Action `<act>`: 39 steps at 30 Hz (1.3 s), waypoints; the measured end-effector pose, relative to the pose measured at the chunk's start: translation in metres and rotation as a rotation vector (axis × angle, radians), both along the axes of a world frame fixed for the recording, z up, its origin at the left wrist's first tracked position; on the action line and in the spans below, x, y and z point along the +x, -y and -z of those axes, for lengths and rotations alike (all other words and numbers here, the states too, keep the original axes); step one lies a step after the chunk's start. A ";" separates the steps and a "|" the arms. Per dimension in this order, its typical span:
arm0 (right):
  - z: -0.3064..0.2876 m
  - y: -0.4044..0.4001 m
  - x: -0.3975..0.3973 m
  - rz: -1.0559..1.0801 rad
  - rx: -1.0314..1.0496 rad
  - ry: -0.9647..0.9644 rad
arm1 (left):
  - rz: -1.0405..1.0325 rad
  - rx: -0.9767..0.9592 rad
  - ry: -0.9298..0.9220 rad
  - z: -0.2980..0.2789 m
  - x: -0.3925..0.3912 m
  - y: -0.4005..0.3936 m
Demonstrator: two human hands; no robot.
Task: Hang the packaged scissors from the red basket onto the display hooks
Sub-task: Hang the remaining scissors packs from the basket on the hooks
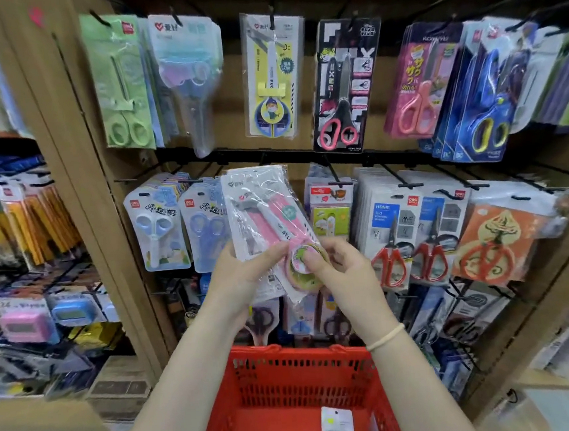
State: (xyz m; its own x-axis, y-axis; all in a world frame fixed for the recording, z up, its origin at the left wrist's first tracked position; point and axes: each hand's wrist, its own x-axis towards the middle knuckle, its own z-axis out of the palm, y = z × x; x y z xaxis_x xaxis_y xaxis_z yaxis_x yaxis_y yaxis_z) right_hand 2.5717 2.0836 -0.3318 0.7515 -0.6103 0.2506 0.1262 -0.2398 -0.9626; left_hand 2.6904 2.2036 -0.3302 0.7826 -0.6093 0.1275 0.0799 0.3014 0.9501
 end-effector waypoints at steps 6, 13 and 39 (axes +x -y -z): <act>-0.033 0.003 0.016 -0.108 0.088 0.074 | -0.070 0.005 0.041 -0.029 0.019 0.000; -0.104 0.024 0.069 0.006 0.010 0.318 | -0.174 -0.088 0.074 -0.064 0.050 -0.010; -0.145 0.026 0.116 0.141 0.199 0.270 | -0.191 -0.201 0.042 -0.104 0.069 -0.007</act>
State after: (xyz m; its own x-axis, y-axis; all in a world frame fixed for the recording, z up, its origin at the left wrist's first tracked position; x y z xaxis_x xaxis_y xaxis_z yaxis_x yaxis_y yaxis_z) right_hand 2.6877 2.0578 -0.1867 0.5795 -0.7600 0.2943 0.3609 -0.0844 -0.9288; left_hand 2.7599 2.2105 -0.2261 0.8723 -0.4106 0.2654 -0.0344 0.4899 0.8711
